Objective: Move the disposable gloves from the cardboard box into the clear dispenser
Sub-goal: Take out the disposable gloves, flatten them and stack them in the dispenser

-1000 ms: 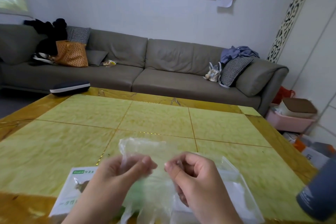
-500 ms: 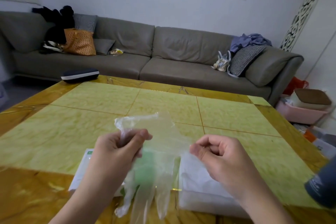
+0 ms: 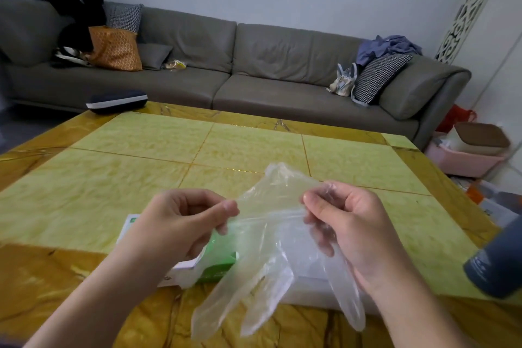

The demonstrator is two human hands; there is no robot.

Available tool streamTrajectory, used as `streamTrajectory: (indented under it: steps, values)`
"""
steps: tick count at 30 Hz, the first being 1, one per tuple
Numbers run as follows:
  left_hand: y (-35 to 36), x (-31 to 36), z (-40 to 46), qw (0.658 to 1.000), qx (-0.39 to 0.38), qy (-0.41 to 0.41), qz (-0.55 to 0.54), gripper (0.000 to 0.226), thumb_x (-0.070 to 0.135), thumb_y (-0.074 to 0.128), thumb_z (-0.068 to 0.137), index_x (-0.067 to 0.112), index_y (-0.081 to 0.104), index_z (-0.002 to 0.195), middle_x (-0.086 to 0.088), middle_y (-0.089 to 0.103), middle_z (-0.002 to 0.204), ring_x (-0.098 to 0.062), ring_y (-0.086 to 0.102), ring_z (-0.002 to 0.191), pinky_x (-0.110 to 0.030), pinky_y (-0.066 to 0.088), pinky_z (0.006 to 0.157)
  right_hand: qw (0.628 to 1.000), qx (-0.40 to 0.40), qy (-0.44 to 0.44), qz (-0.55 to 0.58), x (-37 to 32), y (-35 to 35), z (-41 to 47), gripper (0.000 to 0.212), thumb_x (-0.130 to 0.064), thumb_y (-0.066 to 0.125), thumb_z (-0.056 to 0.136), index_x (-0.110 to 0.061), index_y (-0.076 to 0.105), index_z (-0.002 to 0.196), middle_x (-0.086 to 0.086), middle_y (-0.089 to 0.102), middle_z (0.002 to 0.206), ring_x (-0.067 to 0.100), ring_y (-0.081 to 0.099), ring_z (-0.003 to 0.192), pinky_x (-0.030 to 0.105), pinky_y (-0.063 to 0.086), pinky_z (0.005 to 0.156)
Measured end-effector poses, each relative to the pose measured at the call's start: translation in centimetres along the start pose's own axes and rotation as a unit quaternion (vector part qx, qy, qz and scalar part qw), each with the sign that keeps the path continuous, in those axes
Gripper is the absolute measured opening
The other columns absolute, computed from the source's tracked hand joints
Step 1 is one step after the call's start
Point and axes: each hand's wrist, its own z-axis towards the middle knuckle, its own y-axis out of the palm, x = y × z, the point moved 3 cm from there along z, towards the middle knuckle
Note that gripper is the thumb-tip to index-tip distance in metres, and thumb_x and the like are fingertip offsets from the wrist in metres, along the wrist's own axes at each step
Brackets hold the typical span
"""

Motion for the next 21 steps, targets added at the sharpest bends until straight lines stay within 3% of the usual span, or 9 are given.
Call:
streamTrajectory:
  steps: [3, 6, 8, 11, 13, 15, 17, 18, 21]
  values:
    - [-0.5, 0.1, 0.1, 1.000, -0.003, 0.001, 0.006, 0.020, 0.026, 0.077, 0.083, 0.007, 0.080, 0.084, -0.013, 0.064, 0.067, -0.018, 0.039, 0.050, -0.025, 0.032, 0.043, 0.999, -0.034, 0.005, -0.025, -0.4, -0.6, 0.2, 0.009, -0.006, 0.070, 0.096, 0.002, 0.073, 0.093, 0.018, 0.072, 0.077, 0.030, 0.058, 0.055, 0.034, 0.042, 0.045]
    - [0.2, -0.1, -0.1, 0.998, -0.038, 0.001, 0.041, 0.021, 0.029, 0.079, 0.081, 0.008, 0.080, 0.083, -0.014, 0.067, 0.067, -0.021, 0.044, 0.052, -0.028, 0.037, 0.048, 0.989, -0.123, 0.023, -0.078, -1.1, -0.9, 0.1, 0.030, -0.025, 0.079, 0.089, 0.002, 0.075, 0.102, 0.020, 0.077, 0.088, 0.035, 0.072, 0.072, 0.033, 0.051, 0.055]
    - [0.8, -0.2, -0.3, 0.996, -0.063, -0.002, 0.069, 0.023, 0.033, 0.079, 0.082, 0.010, 0.080, 0.083, -0.013, 0.070, 0.069, -0.022, 0.046, 0.054, -0.031, 0.037, 0.053, 0.982, -0.153, 0.032, -0.109, -1.1, -0.5, -0.1, 0.031, -0.024, 0.081, 0.091, 0.006, 0.075, 0.098, 0.021, 0.078, 0.086, 0.036, 0.074, 0.073, 0.034, 0.052, 0.057]
    - [0.7, 0.0, -0.3, 0.998, -0.044, 0.004, 0.054, 0.026, 0.035, 0.082, 0.079, 0.010, 0.080, 0.083, -0.011, 0.071, 0.070, -0.021, 0.049, 0.057, -0.032, 0.039, 0.058, 0.987, -0.113, 0.023, -0.113, -0.4, -0.2, 0.1, 0.016, -0.009, 0.075, 0.092, 0.007, 0.074, 0.087, 0.023, 0.074, 0.074, 0.035, 0.069, 0.061, 0.038, 0.048, 0.053]
    - [-0.3, -0.3, 0.0, 1.000, -0.003, -0.007, -0.017, 0.038, 0.044, 0.090, 0.072, 0.010, 0.081, 0.088, -0.008, 0.069, 0.073, -0.019, 0.055, 0.064, -0.027, 0.047, 0.061, 0.995, -0.068, 0.016, -0.066, -0.1, -0.5, 0.3, 0.013, -0.006, 0.074, 0.091, 0.007, 0.074, 0.087, 0.024, 0.071, 0.071, 0.035, 0.065, 0.056, 0.039, 0.044, 0.051]
    - [-0.8, -0.5, 0.2, 0.998, -0.015, -0.021, -0.062, 0.053, 0.058, 0.086, 0.065, 0.019, 0.082, 0.100, -0.001, 0.075, 0.087, -0.017, 0.069, 0.080, -0.027, 0.053, 0.076, 0.998, -0.050, 0.017, -0.028, -0.1, -0.8, 0.4, 0.014, -0.011, 0.076, 0.087, 0.003, 0.075, 0.085, 0.024, 0.069, 0.071, 0.033, 0.061, 0.054, 0.037, 0.042, 0.049]
    - [-0.3, -0.8, -0.2, 0.997, -0.064, -0.035, -0.005, 0.043, 0.066, 0.079, 0.075, 0.035, 0.080, 0.105, 0.005, 0.079, 0.105, -0.013, 0.075, 0.098, -0.034, 0.052, 0.091, 0.998, -0.050, 0.019, -0.025, 0.0, -0.8, 0.5, 0.018, -0.017, 0.077, 0.081, 0.001, 0.076, 0.083, 0.024, 0.068, 0.070, 0.032, 0.060, 0.052, 0.035, 0.042, 0.047]
    - [0.1, -0.8, -0.3, 0.996, -0.076, -0.042, 0.021, 0.034, 0.061, 0.078, 0.081, 0.034, 0.081, 0.102, 0.005, 0.079, 0.106, -0.012, 0.075, 0.098, -0.036, 0.053, 0.093, 0.998, -0.048, 0.021, -0.027, 0.1, -0.8, 0.5, 0.020, -0.019, 0.077, 0.080, 0.001, 0.076, 0.083, 0.024, 0.067, 0.070, 0.031, 0.060, 0.052, 0.035, 0.042, 0.047]
    - [0.8, -0.8, -0.1, 0.997, -0.072, -0.028, 0.027, 0.026, 0.034, 0.086, 0.083, 0.010, 0.081, 0.091, -0.007, 0.077, 0.085, -0.019, 0.072, 0.078, -0.040, 0.057, 0.086, 0.998, -0.043, 0.018, -0.032, 0.4, -0.8, 0.6, 0.015, -0.014, 0.077, 0.084, 0.001, 0.076, 0.083, 0.025, 0.068, 0.070, 0.032, 0.060, 0.052, 0.034, 0.042, 0.047]
